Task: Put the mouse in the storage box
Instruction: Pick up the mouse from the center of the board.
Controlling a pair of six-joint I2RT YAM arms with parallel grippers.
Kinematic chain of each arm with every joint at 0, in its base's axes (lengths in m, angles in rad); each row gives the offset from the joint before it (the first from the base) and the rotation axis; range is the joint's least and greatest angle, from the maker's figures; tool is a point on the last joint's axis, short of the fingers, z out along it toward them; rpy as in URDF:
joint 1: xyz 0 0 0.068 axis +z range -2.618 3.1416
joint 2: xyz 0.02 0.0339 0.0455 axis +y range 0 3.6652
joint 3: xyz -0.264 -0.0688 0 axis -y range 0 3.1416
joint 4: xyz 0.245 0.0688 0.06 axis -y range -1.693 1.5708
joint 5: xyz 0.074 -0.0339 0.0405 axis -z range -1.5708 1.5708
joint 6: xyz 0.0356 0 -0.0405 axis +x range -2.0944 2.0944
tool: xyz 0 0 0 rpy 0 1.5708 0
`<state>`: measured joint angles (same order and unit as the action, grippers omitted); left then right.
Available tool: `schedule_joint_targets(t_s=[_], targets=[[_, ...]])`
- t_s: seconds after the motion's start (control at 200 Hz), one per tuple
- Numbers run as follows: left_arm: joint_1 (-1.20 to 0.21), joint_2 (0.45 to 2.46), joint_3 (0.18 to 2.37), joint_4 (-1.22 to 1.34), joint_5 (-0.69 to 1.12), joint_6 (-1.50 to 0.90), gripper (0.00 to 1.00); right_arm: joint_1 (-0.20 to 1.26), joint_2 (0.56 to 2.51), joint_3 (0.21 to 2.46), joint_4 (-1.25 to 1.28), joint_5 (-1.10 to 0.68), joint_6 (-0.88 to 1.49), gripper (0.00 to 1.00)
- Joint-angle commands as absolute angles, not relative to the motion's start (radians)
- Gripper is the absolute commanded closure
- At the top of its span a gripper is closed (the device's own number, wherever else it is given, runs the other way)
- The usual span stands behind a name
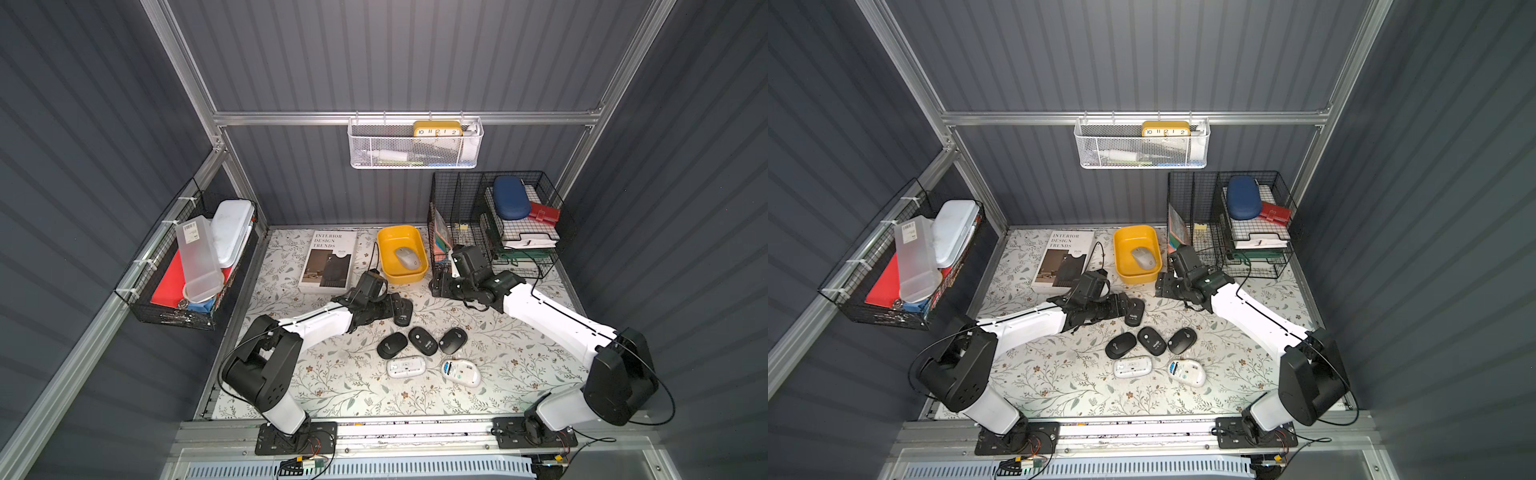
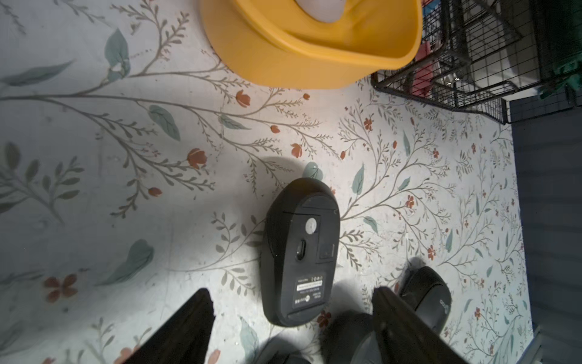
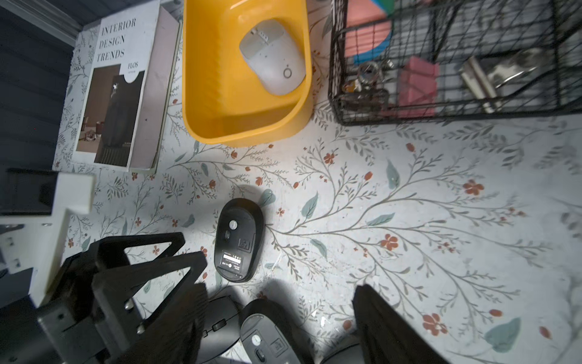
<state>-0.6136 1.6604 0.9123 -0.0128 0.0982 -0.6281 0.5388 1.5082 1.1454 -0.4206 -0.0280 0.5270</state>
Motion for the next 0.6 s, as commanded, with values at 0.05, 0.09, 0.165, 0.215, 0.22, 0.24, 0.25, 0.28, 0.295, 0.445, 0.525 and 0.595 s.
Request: schedule_joint_targets(t_s=[0.05,0.09,0.165,0.215,0.22,0.24,0.25,0.28,0.295,0.445,0.525,0.595], targets=[[-0.61,1.714,0.907,0.053,0.169,-0.576,0.2,0.539,1.52,1.084,-0.388,-0.097,0.575,0.23],[-0.61,1.728,0.907,0.066,0.178,-0.571,0.22,0.537,1.52,1.079,-0.387,-0.097,0.577,0.23],[-0.61,1.752,0.914,0.085,0.181,-0.569,0.23,0.537,1.519,1.073,-0.393,-0.093,0.576,0.23],[-0.61,1.764,0.917,0.095,0.184,-0.567,0.23,0.536,1.518,1.071,-0.398,-0.085,0.572,0.23],[-0.61,1.765,0.919,0.095,0.185,-0.566,0.23,0.536,1.518,1.071,-0.398,-0.085,0.572,0.23],[-0.61,1.769,0.92,0.095,0.184,-0.565,0.23,0.535,1.519,1.071,-0.404,-0.081,0.572,0.23],[-0.609,1.773,0.92,0.095,0.184,-0.565,0.23,0.535,1.519,1.071,-0.405,-0.079,0.572,0.23],[-0.609,1.781,0.923,0.095,0.187,-0.562,0.23,0.534,1.519,1.068,-0.409,-0.075,0.571,0.23],[-0.609,1.787,0.925,0.096,0.187,-0.561,0.24,0.533,1.519,1.068,-0.408,-0.075,0.571,0.23],[-0.609,1.832,0.937,0.134,0.19,-0.56,0.25,0.527,1.522,1.057,-0.41,-0.075,0.569,0.23],[-0.609,1.861,0.953,0.135,0.19,-0.56,0.28,0.526,1.521,1.054,-0.411,-0.075,0.572,0.23],[-0.61,1.867,0.966,0.128,0.179,-0.556,0.3,0.525,1.517,1.051,-0.411,-0.071,0.571,0.23]])
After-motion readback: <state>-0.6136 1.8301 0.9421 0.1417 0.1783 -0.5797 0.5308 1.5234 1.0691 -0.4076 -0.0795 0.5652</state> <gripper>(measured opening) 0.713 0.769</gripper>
